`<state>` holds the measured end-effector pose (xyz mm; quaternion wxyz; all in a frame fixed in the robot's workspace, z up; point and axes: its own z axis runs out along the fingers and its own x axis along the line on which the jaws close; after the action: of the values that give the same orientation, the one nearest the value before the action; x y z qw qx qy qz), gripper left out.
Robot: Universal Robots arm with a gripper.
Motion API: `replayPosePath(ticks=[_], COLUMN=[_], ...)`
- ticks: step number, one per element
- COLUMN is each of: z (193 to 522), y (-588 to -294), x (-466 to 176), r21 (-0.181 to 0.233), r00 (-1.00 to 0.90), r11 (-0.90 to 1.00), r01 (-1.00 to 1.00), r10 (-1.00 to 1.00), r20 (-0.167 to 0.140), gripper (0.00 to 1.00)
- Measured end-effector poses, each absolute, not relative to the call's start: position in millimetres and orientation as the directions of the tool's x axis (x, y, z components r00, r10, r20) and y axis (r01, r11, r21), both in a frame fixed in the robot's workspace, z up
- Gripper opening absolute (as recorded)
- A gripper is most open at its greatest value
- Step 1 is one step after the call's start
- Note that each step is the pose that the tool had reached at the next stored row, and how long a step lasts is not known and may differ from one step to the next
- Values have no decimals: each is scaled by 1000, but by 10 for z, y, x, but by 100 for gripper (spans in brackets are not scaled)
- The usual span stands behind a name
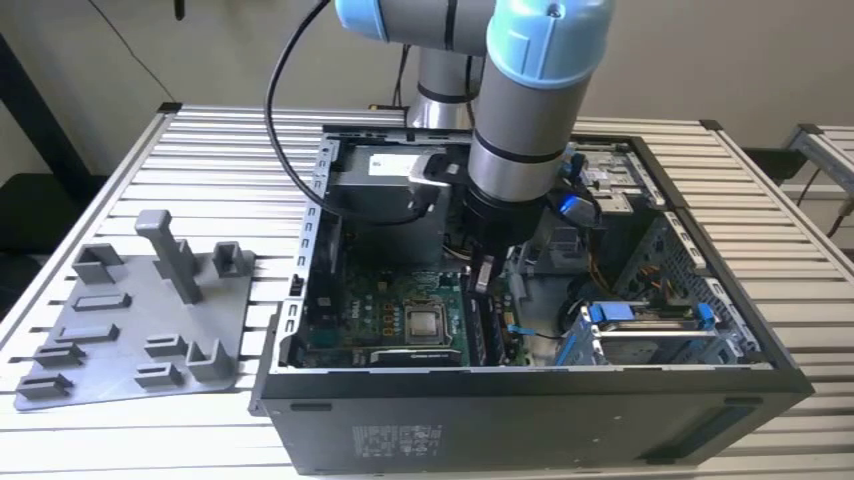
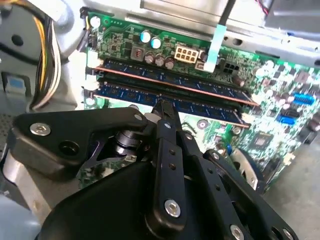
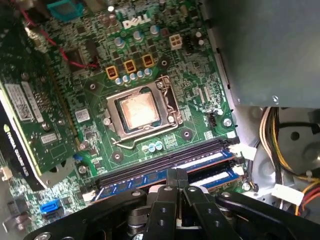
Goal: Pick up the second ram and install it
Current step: 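Press down the second ram until it locks into place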
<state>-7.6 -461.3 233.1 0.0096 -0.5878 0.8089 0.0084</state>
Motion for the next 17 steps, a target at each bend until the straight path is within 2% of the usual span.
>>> replayPosePath(ticks=[17], z=[2319], y=[-4613], x=[-93], r21=[-8], r00=[-43], r11=[44], r01=[-999], r10=[-999], r20=[-27], gripper=[11])
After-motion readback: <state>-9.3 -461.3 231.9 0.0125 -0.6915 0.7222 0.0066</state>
